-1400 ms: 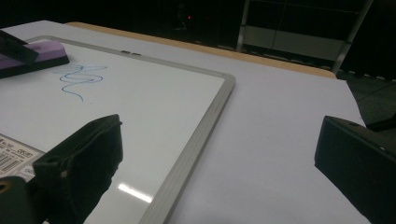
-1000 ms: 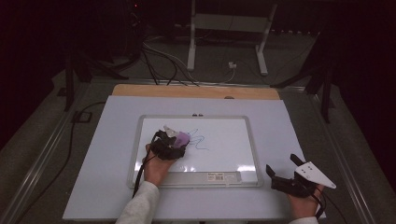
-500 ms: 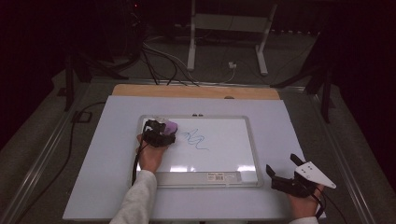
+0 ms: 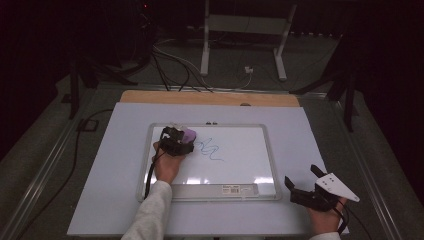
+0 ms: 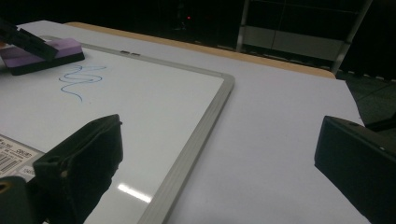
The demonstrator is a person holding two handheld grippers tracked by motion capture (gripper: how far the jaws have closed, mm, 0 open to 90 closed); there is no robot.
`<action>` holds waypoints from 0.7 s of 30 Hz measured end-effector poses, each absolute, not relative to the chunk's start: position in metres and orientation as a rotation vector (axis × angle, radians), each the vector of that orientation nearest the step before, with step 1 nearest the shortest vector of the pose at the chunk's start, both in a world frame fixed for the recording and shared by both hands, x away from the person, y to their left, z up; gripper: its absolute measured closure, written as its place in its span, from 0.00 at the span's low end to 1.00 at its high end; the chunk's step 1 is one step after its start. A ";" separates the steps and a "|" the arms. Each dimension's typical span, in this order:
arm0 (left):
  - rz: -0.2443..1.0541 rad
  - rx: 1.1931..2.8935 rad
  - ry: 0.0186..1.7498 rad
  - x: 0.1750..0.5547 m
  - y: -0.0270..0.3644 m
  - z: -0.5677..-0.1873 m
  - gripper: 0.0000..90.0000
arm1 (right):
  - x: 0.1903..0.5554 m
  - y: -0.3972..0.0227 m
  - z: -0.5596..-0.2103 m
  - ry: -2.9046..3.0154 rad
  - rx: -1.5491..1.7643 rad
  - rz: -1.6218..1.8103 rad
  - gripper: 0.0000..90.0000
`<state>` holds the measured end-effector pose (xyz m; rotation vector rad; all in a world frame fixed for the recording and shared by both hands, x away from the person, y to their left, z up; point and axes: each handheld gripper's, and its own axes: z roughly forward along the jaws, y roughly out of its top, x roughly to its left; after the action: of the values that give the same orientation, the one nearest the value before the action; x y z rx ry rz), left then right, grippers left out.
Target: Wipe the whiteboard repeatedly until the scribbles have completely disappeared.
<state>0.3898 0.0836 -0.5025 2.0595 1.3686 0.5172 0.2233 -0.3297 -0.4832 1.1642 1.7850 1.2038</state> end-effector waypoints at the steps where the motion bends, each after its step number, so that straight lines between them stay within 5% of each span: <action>1: 0.513 2.072 1.349 0.388 0.080 -0.502 0.47 | 0.223 -0.330 -0.483 1.785 1.165 1.205 0.02; 21: 0.516 2.037 1.443 0.411 0.084 -0.501 0.47 | 0.223 -0.332 -0.483 1.780 1.168 1.204 0.02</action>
<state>0.4106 0.0841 -0.5015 2.0366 1.4432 0.5163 0.2231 -0.3318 -0.4829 1.1679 1.7796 1.2040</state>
